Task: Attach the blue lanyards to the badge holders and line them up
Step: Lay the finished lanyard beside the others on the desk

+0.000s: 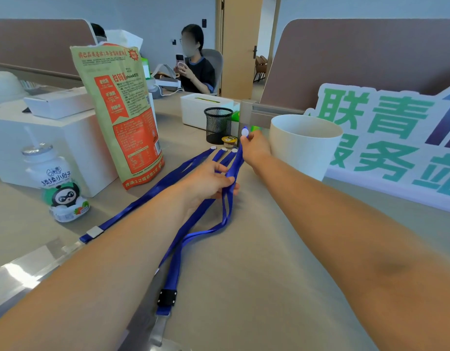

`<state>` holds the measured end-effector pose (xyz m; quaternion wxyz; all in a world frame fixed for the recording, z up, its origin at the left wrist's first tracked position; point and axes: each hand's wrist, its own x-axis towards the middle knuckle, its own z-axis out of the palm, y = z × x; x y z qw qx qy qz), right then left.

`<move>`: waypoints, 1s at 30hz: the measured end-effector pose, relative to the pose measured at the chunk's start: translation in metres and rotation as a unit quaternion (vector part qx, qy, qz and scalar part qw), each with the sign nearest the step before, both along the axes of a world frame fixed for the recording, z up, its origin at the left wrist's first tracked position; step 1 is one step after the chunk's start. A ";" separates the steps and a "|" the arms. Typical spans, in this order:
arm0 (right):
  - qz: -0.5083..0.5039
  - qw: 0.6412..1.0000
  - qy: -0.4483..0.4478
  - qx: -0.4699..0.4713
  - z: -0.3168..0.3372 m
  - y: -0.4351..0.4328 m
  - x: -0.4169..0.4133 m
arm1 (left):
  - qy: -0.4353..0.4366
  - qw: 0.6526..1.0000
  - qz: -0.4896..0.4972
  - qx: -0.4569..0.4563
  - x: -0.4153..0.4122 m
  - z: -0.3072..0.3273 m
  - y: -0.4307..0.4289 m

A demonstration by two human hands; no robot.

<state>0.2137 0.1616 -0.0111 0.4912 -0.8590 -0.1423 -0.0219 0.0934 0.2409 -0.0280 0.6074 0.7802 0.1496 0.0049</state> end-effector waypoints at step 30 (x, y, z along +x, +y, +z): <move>0.044 0.910 -0.063 -0.408 -0.027 0.003 0.004 | 0.105 0.896 -0.141 0.407 -0.008 0.006 -0.011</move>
